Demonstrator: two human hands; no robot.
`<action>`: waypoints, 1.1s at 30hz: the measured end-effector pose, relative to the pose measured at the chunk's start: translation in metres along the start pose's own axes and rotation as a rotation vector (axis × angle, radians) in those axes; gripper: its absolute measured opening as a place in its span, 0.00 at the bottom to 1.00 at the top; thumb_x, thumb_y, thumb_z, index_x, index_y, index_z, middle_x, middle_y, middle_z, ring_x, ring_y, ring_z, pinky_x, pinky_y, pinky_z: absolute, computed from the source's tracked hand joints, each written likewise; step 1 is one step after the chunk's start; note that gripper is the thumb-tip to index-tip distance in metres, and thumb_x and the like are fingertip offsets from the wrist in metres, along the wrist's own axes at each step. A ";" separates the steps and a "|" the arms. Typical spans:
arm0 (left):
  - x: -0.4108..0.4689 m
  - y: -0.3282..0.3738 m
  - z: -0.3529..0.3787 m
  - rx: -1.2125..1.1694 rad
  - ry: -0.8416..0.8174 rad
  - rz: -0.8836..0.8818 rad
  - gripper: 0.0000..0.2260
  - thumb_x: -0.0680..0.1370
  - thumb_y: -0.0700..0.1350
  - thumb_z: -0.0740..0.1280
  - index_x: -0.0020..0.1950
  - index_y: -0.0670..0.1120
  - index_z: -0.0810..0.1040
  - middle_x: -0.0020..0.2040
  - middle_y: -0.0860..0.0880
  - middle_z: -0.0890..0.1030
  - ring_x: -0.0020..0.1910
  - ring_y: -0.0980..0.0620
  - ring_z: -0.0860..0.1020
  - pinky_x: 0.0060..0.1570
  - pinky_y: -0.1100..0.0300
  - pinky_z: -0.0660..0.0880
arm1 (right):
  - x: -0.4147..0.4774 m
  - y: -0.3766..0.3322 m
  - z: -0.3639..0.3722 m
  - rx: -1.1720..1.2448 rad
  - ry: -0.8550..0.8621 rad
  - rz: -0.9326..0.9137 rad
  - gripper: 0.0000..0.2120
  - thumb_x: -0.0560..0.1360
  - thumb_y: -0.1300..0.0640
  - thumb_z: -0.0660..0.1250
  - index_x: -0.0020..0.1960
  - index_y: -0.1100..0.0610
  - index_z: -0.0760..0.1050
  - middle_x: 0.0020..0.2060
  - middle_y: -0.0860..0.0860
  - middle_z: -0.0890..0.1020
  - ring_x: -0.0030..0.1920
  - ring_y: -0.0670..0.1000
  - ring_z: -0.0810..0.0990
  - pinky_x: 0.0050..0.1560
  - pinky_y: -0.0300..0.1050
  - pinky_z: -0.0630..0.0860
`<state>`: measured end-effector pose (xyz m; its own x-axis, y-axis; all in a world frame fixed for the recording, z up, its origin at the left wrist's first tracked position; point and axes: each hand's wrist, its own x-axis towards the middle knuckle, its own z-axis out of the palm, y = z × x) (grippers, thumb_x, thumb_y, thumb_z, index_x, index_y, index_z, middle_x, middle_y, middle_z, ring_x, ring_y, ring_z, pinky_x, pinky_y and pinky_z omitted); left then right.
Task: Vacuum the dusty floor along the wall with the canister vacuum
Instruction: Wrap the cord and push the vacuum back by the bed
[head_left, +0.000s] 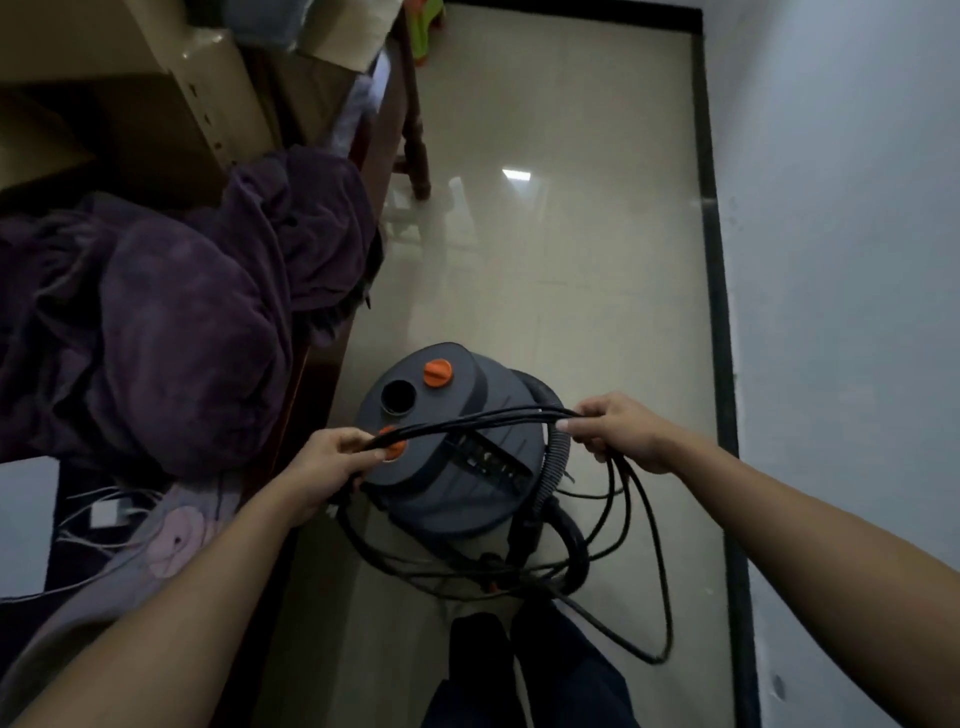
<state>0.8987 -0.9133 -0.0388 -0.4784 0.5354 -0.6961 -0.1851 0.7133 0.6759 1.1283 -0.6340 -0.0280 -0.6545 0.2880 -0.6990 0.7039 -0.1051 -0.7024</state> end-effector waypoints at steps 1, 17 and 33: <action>0.013 -0.011 0.002 0.013 0.081 0.016 0.02 0.76 0.41 0.70 0.45 0.42 0.81 0.32 0.45 0.75 0.31 0.50 0.72 0.31 0.59 0.67 | 0.017 -0.004 0.006 -0.033 0.047 -0.029 0.11 0.76 0.58 0.70 0.35 0.55 0.75 0.27 0.48 0.70 0.29 0.47 0.66 0.32 0.42 0.63; 0.210 -0.120 -0.005 0.158 0.500 -0.062 0.11 0.81 0.49 0.60 0.48 0.44 0.77 0.50 0.39 0.80 0.53 0.38 0.77 0.48 0.49 0.72 | 0.296 0.005 0.054 -0.581 0.420 -0.240 0.13 0.77 0.45 0.65 0.52 0.52 0.82 0.49 0.54 0.84 0.52 0.57 0.80 0.47 0.46 0.74; 0.150 -0.088 0.068 0.419 0.565 0.085 0.28 0.77 0.57 0.46 0.75 0.52 0.65 0.74 0.48 0.66 0.75 0.46 0.58 0.71 0.47 0.53 | 0.101 0.074 0.135 -0.919 0.411 -0.277 0.36 0.71 0.34 0.60 0.72 0.54 0.69 0.68 0.53 0.74 0.69 0.54 0.72 0.65 0.58 0.69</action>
<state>0.9013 -0.8648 -0.2188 -0.8696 0.3616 -0.3362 0.1643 0.8540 0.4936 1.0774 -0.7411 -0.1685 -0.8023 0.5110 -0.3086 0.5947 0.7293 -0.3383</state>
